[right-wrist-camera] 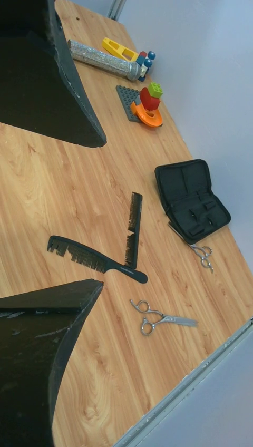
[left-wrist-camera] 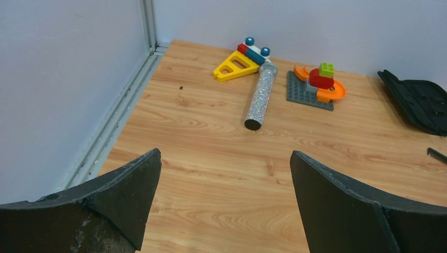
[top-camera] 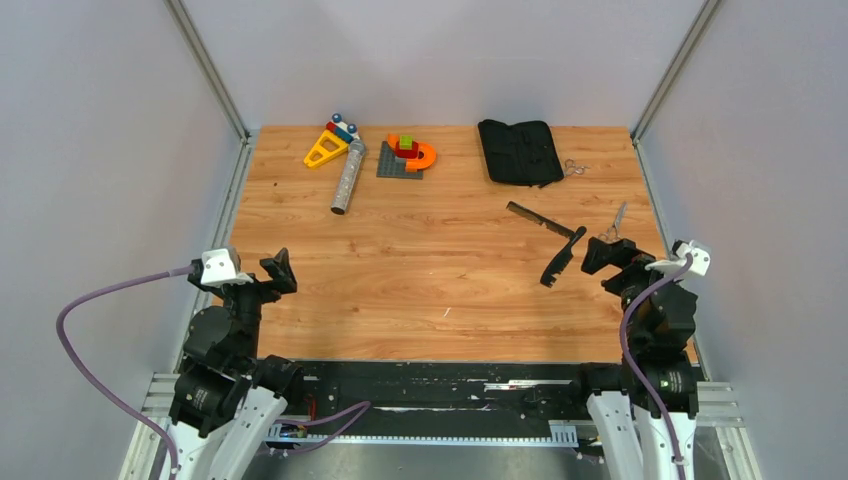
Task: Sort the hair-cutting tools
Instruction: Move the hairdressing tool bag to the center of the board.
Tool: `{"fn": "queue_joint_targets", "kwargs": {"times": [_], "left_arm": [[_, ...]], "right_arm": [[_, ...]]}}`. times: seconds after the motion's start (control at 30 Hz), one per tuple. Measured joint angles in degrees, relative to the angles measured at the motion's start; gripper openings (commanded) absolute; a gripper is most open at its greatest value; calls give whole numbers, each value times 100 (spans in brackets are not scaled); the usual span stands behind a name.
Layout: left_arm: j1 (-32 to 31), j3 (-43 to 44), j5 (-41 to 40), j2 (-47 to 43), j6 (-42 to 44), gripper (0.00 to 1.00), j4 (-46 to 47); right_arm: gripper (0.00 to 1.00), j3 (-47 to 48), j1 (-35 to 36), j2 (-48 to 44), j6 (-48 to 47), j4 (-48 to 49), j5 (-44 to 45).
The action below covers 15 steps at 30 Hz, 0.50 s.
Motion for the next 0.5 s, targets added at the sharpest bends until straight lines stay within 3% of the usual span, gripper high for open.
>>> {"fn": "queue_joint_targets", "kwargs": {"times": [0.23,0.5], "left_arm": [[0,0,-22,2,0,100,0],[0,0,-22,162,2,100,-2]], "right_arm": [[100,103,0,568,20,-13,-223],[100,595,0,2031,15,-9,-815]]}}
